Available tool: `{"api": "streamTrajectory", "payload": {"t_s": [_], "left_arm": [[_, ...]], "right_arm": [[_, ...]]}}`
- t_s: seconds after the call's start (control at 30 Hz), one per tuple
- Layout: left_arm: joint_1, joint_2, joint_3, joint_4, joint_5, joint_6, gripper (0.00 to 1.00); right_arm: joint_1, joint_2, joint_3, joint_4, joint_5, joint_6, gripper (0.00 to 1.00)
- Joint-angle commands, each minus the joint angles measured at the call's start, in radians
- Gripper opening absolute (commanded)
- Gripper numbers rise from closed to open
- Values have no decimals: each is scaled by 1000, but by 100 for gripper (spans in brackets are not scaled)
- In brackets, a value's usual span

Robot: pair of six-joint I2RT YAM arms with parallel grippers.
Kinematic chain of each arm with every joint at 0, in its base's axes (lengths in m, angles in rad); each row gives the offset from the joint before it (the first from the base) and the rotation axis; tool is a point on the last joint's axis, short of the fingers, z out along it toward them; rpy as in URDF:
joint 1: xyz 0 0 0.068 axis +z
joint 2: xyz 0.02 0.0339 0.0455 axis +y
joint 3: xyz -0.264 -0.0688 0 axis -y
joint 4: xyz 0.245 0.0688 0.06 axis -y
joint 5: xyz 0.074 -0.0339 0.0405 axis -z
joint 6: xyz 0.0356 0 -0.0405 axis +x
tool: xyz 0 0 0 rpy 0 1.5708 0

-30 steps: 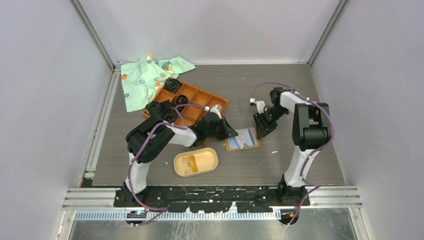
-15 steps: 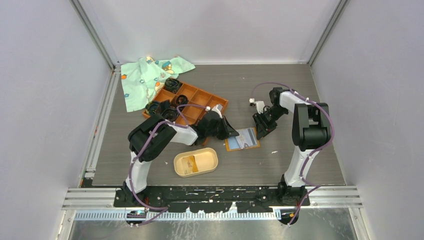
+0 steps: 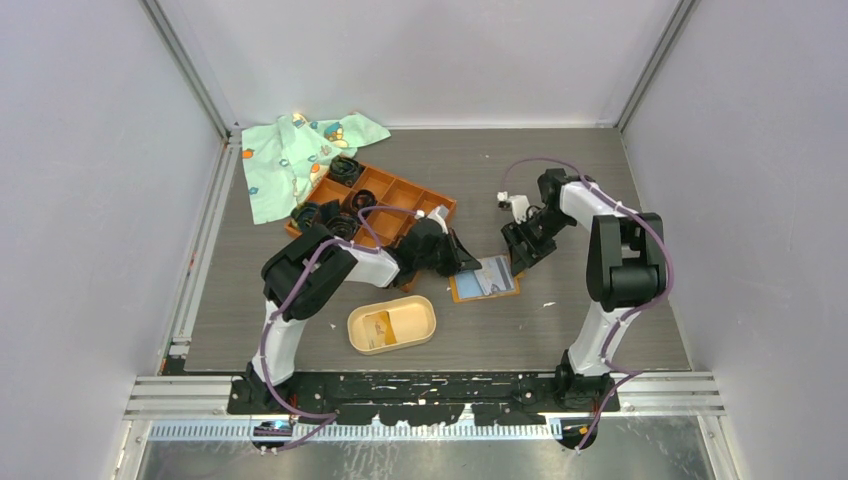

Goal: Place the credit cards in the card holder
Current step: Insert the credit card into the card holder.

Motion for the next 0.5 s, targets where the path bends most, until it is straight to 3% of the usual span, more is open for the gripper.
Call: {"api": "streamTrajectory", "payload": {"t_s": [0.0, 0.17, 0.3, 0.4, 0.47], "left_arm": [[7, 21, 17, -40, 6, 17, 1], [14, 26, 20, -37, 28, 24, 3], [20, 30, 15, -33, 40, 28, 4], [23, 43, 21, -25, 61, 26, 5], [22, 51, 26, -21, 69, 24, 5]], "right_arm": [[-5, -149, 49, 13, 48, -3, 64], [1, -318, 36, -14, -126, -106, 60], [53, -482, -105, 1, -362, -395, 54], [136, -568, -260, 57, -447, -673, 41], [231, -584, -306, 187, -365, -629, 32]]}}
